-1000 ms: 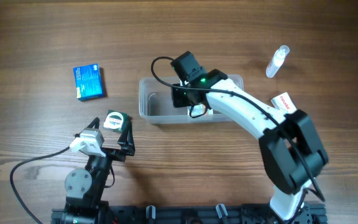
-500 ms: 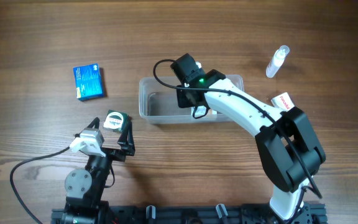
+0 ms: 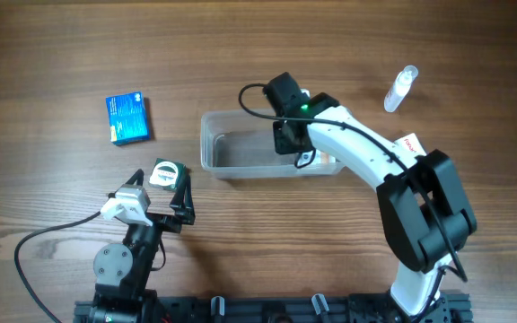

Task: Pack container
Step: 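Lower the Hansaplast box upright into the container's right end, release, then lift the right gripper away from the container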

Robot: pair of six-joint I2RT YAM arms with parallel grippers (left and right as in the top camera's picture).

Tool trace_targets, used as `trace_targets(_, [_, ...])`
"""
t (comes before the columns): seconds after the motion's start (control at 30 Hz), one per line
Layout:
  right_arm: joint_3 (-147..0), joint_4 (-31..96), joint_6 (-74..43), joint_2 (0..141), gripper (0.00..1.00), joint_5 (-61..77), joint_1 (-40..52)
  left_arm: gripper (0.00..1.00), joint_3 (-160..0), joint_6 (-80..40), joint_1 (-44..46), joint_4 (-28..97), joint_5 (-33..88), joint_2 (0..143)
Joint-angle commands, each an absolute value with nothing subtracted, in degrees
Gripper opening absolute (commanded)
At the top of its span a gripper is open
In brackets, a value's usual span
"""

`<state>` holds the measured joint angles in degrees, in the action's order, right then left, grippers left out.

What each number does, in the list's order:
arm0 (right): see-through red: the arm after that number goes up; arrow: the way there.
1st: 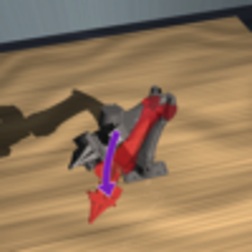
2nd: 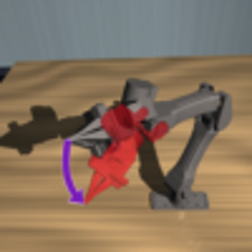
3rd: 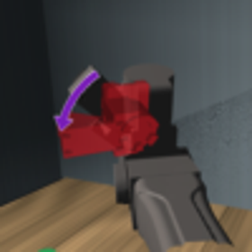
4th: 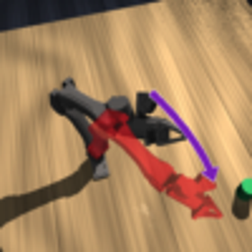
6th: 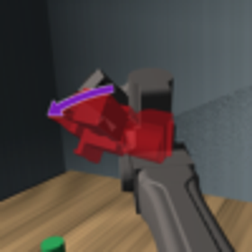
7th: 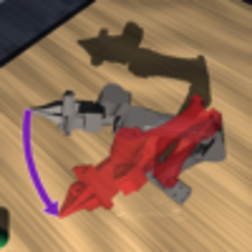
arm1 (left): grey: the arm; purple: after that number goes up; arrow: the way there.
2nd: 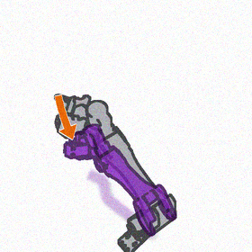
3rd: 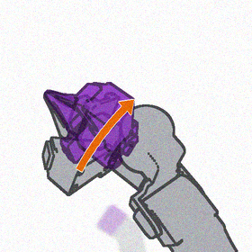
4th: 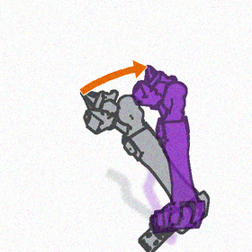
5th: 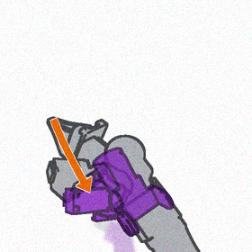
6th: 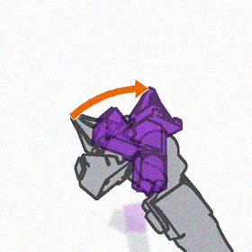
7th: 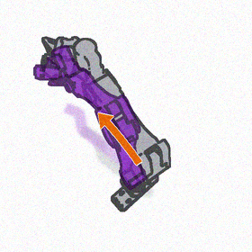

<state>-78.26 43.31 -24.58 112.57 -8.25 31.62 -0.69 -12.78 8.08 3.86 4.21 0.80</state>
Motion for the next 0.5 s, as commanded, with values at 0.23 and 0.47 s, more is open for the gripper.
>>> trace_targets(0.23, [-79.2, 44.0, -19.3, 111.3, 0.11, -7.3, 29.8, 1.0, -0.3, -12.5, 7.6, 4.1, 4.3, 0.5])
trace_targets(0.47, [-84.3, 47.5, -17.8, 99.8, 0.46, -1.7, 29.4, 1.0, -0.3, -12.4, 7.6, 4.1, 4.3, 0.5])
